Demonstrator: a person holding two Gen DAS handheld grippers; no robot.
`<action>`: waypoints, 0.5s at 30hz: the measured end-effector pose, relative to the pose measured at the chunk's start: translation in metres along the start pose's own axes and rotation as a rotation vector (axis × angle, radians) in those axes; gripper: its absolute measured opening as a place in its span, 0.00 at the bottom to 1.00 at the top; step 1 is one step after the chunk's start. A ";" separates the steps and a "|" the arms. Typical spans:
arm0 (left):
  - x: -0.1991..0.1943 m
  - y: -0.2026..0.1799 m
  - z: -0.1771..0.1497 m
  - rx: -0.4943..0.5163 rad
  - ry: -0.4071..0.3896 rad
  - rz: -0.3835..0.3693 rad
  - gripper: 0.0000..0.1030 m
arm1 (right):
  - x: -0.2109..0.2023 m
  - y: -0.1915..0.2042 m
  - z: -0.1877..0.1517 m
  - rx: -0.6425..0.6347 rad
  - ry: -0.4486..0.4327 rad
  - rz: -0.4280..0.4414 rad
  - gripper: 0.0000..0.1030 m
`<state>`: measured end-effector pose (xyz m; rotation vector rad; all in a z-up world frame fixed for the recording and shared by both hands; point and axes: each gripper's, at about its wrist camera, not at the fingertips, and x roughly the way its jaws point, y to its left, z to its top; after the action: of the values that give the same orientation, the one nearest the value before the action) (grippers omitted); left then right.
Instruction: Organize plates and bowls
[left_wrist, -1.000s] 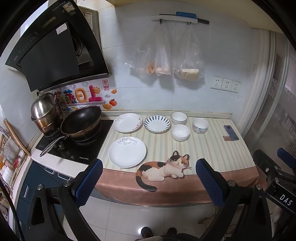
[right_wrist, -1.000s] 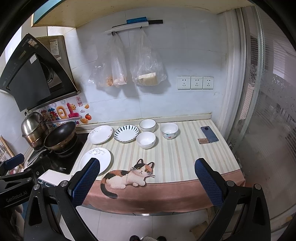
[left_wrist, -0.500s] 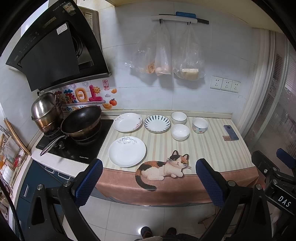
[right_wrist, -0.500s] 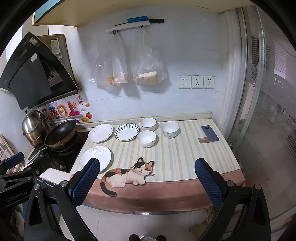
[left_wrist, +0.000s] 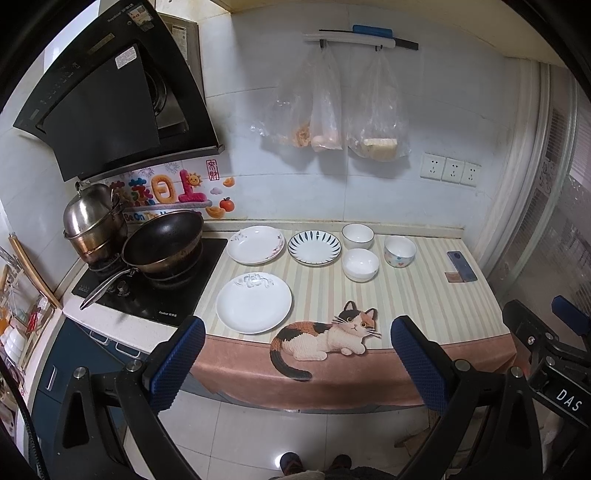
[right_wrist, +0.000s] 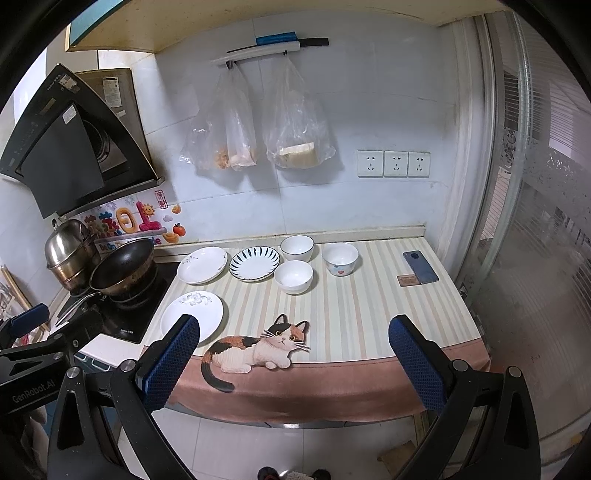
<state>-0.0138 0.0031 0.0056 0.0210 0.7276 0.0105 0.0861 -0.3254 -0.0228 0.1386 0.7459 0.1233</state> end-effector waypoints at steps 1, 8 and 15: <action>0.000 0.000 0.000 0.000 0.000 0.001 1.00 | 0.000 0.000 0.000 0.000 0.000 0.000 1.00; 0.000 0.000 0.001 0.000 -0.002 0.000 1.00 | 0.000 0.000 -0.001 0.001 -0.001 0.000 1.00; 0.000 -0.002 0.009 -0.002 -0.009 0.001 1.00 | 0.000 0.001 0.000 -0.001 -0.001 0.000 1.00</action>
<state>-0.0084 0.0009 0.0121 0.0197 0.7187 0.0122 0.0859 -0.3246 -0.0226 0.1379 0.7447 0.1234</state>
